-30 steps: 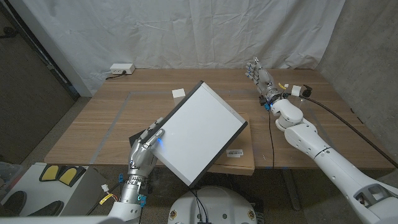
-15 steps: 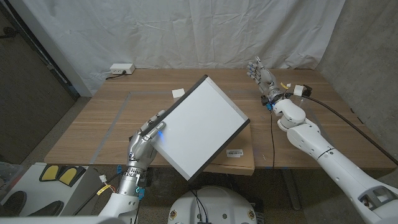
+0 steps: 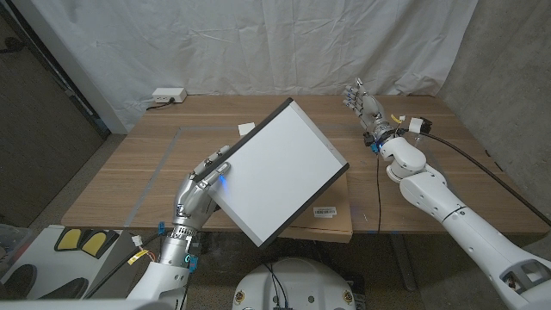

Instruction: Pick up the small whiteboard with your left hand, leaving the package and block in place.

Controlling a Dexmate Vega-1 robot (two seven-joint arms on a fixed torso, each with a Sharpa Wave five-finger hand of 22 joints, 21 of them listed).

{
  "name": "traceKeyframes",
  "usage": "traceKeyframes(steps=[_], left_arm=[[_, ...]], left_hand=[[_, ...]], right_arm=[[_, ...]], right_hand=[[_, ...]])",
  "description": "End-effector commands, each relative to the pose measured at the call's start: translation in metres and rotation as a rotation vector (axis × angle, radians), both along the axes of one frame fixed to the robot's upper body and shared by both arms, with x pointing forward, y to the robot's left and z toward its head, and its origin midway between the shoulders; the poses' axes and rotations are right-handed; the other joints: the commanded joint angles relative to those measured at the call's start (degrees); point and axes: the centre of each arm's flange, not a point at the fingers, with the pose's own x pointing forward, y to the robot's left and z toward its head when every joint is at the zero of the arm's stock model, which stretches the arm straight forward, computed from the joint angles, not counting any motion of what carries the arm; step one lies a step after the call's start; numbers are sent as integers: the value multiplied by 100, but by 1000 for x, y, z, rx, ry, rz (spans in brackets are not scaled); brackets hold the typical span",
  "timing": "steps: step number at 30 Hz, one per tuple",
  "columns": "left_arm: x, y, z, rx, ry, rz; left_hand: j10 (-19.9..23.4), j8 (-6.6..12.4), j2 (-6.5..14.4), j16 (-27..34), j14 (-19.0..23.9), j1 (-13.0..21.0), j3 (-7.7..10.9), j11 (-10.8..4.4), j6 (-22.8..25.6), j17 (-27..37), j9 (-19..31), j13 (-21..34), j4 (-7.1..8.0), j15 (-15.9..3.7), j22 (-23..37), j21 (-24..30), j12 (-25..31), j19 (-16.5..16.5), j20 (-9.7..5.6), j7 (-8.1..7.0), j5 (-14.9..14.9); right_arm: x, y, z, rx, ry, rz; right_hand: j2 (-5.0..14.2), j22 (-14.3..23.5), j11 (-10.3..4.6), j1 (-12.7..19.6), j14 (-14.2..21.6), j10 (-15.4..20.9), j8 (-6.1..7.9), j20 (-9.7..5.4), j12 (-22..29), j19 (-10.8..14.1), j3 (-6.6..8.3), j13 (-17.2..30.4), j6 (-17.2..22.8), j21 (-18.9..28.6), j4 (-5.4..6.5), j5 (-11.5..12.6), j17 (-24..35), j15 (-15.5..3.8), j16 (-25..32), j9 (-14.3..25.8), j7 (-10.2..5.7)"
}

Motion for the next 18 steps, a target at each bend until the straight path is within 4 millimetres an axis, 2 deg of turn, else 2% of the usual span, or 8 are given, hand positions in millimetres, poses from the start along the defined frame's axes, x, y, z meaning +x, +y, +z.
traceKeyframes(steps=[1, 8, 12, 16, 18], left_arm=[[-8, 2, 18, 40, -23, 24], [-8, 4, 24, 56, -36, 25], [-9, 6, 28, 62, -43, 33], [-11, 8, 32, 65, -55, 38], [-12, 8, 35, 78, -62, 42]], left_hand=[[38, -21, 47, -13, 14, -34, 331, -36, 49, 15, 30, 20, 111, 18, 31, -25, -11, 44, 10, 21, 11], [37, -32, 47, -12, 19, -50, 347, 7, 49, 16, 32, 21, 115, 24, 32, -41, -18, 27, 19, 19, 6], [39, -33, 46, -10, 28, -58, 355, -27, 61, 15, 32, 22, 116, 26, 32, -41, -22, 39, 19, 20, 2], [48, -42, 44, -10, 33, -81, 364, 23, 65, 15, 34, 23, 127, 24, 33, -48, -25, 41, 20, 14, -5], [49, -46, 44, -10, 35, -91, 370, -19, 65, 16, 34, 23, 131, 33, 34, -51, -27, 44, 20, 11, -8]], right_arm=[[-4, -4, -2, 2, -6, -1], [-6, -5, -3, 6, -5, -6], [-7, -6, -3, 6, -8, -8], [-9, -7, -3, 7, -9, -9], [-9, -7, -3, 6, -11, -11]], right_hand=[[33, 16, -7, 11, 51, 48, -11, 0, 43, 37, 19, 35, 39, -12, -18, -15, 18, -20, 0, 23, 21], [34, 17, -4, 11, 53, 48, -11, 0, 42, 43, 17, 35, 39, -18, -20, -16, 18, -20, 0, 23, 16], [36, 17, -4, 10, 52, 50, -11, -1, 42, 45, 16, 35, 40, -23, -22, -16, 18, -20, 0, 23, 15], [38, 17, -9, 9, 54, 46, -11, 1, 40, 46, 15, 34, 43, -26, -22, -17, 18, -15, 0, 23, 18], [38, 17, -6, 9, 53, 49, -10, 1, 42, 48, 14, 34, 45, -27, -22, -17, 18, -15, -1, 23, 17]])
